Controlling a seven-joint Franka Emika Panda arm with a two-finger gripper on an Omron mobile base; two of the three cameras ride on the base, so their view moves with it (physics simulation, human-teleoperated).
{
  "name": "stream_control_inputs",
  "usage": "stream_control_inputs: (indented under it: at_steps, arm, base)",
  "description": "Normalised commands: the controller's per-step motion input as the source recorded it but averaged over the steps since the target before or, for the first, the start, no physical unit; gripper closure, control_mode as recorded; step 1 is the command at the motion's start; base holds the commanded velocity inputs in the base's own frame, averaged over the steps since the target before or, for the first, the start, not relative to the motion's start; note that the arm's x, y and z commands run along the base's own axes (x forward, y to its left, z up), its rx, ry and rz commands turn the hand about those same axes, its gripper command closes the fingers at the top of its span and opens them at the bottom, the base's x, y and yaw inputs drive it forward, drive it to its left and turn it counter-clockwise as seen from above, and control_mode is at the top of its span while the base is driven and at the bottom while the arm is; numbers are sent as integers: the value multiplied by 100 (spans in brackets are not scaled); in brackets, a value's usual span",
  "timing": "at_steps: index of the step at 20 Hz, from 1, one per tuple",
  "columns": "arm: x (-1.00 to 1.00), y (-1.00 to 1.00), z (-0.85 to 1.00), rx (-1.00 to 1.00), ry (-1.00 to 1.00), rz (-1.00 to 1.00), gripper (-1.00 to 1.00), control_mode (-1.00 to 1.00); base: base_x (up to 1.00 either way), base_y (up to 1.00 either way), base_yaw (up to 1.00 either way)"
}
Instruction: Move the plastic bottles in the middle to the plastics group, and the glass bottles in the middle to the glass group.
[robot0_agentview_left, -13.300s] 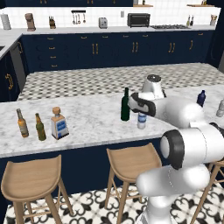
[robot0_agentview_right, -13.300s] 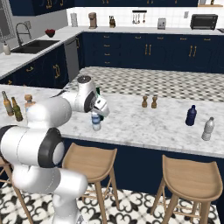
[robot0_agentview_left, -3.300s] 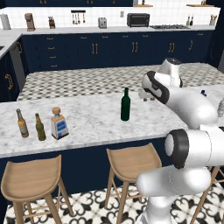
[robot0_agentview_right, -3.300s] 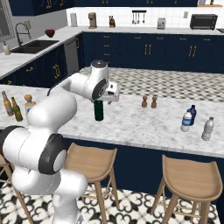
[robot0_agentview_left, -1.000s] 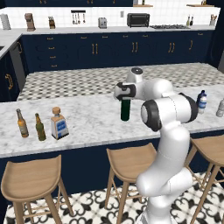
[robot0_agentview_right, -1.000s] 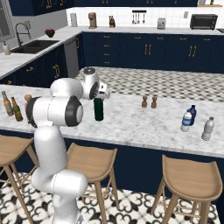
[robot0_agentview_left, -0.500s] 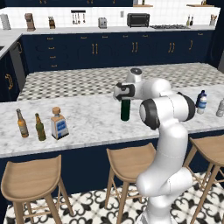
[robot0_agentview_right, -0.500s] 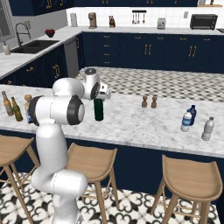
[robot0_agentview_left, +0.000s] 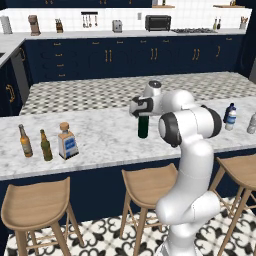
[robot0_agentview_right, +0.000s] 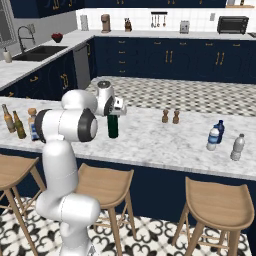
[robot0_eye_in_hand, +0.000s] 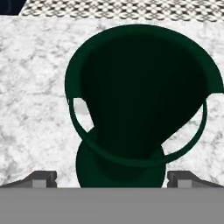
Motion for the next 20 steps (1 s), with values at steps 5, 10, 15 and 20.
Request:
stream_control_inputs:
  at_steps: [5, 10, 15, 20]
  arm:
    - [2, 0, -4, 0, 1, 0, -100, -100]
    - [0, 0, 0, 0, 0, 0, 100, -100]
    - [0, 0, 0, 0, 0, 0, 100, -100]
    - [0, 0, 3, 0, -2, 0, 100, -100]
  base:
    - [0, 0, 0]
    - [0, 0, 0]
    - [0, 0, 0]
    - [0, 0, 0]
